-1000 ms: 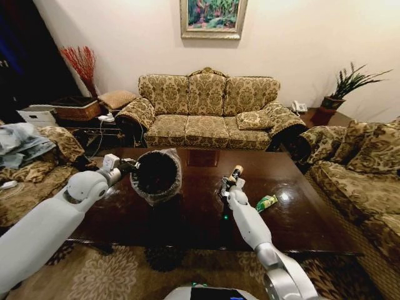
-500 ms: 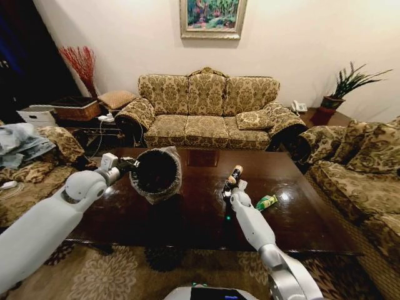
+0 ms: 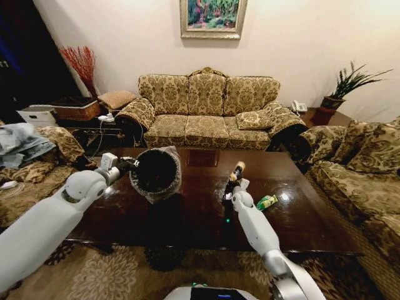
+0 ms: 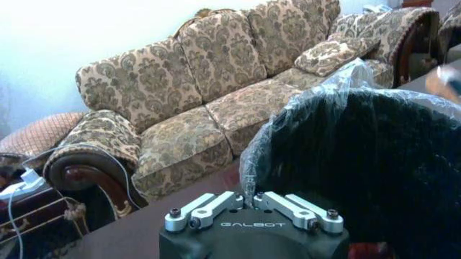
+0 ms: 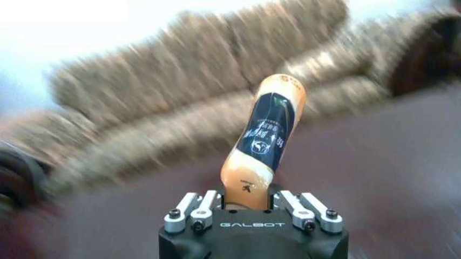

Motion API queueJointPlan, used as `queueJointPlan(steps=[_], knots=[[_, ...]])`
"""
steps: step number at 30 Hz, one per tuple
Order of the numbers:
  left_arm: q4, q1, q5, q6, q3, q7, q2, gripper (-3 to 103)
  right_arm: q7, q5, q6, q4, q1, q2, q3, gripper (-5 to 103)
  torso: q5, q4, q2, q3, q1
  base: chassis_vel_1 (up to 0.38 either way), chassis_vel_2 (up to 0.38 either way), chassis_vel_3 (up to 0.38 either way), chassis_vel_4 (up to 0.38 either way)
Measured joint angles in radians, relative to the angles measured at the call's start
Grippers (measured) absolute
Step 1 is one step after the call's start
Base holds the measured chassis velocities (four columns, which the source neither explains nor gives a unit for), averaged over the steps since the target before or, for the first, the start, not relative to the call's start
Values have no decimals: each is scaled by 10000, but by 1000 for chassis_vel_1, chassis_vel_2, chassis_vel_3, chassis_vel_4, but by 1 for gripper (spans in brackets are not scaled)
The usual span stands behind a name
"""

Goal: Move to the front of the table and place the trash on the table into the trash bin.

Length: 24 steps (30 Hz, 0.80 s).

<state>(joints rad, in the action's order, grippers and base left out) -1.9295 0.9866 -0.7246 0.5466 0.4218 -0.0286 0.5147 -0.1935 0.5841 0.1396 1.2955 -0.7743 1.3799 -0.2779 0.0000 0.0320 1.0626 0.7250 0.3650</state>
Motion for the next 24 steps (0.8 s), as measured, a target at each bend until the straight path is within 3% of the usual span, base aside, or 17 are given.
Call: queueJointPlan(steps=[2,4,5,7,9,10,12,13,14,16,18,19,20,22,23,24], knots=[[23,-50,-5,-20,-70,-21,-109,2,396,310,-79,694,-234,-218,-1,33,1,1,0,0,0,0,0,0,0],[75,-180,-30,-54,-232,-62,-331,2,1372,1034,-124,2298,-760,-784,-26,33,1,2,0,0,0,0,0,0,0],[107,-329,-89,-87,-407,-89,-559,2,2376,1708,-104,3747,-1244,-1313,-46,33,0,-2,0,-1,0,0,0,0,0],[110,-360,-102,-90,-448,-90,-598,2,2589,1854,-82,4070,-1341,-1421,-39,33,-1,-3,1,-1,0,0,0,0,0],[102,-554,-147,-102,-717,-115,-758,2,3727,2941,286,6016,-1831,-2033,127,33,1,-3,1,-2,-2,0,0,0,0],[102,-554,-147,-102,-717,-115,-758,2,3727,2941,286,6016,-1831,-2033,127,33,1,-3,1,-2,-2,0,0,0,0],[39,-694,-149,-113,-969,-109,-763,2,4357,4130,1039,7169,-2094,-2381,320,33,2,2,1,-2,-3,0,0,0,0],[32,-795,-141,-140,-1140,-82,-745,2,4363,4872,1517,7649,-2179,-2590,455,33,1,3,1,-2,-3,0,0,0,0],[32,-795,-141,-140,-1140,-82,-745,2,4363,4872,1517,7649,-2179,-2590,455,33,1,3,1,-2,-3,0,0,0,0],[102,-1137,-116,-171,-1570,9,-660,2,3694,6702,2383,8508,-2249,-3201,899,33,3,2,1,-2,-2,0,0,0,0],[138,-1256,-101,-180,-1701,31,-620,2,3514,7141,2542,8663,-2248,-3360,999,33,1,3,1,-2,-1,0,0,0,0],[194,-1537,106,-227,-1968,40,-429,2,2806,8576,3162,9130,-2198,-3926,1292,33,-2,-1,1,-1,-1,0,0,0,0],[194,-1537,106,-227,-1968,40,-429,2,2806,8576,3162,9130,-2198,-3926,1292,33,-2,-1,1,-1,-1,0,0,0,0],[94,-1765,419,-235,-2060,-10,-110,2,1801,10412,3758,9545,-2030,-4410,1627,33,-1,-2,0,-1,-1,0,0,0,0],[94,-1765,419,-235,-2060,-10,-110,2,1801,10412,3758,9545,-2030,-4410,1627,33,-1,-2,0,-1,-1,0,0,0,0],[27,-1833,472,-242,-2129,-18,-37,2,1101,11362,3944,9755,-1929,-4451,1747,33,1,-2,1,-1,0,0,0,0,0]])
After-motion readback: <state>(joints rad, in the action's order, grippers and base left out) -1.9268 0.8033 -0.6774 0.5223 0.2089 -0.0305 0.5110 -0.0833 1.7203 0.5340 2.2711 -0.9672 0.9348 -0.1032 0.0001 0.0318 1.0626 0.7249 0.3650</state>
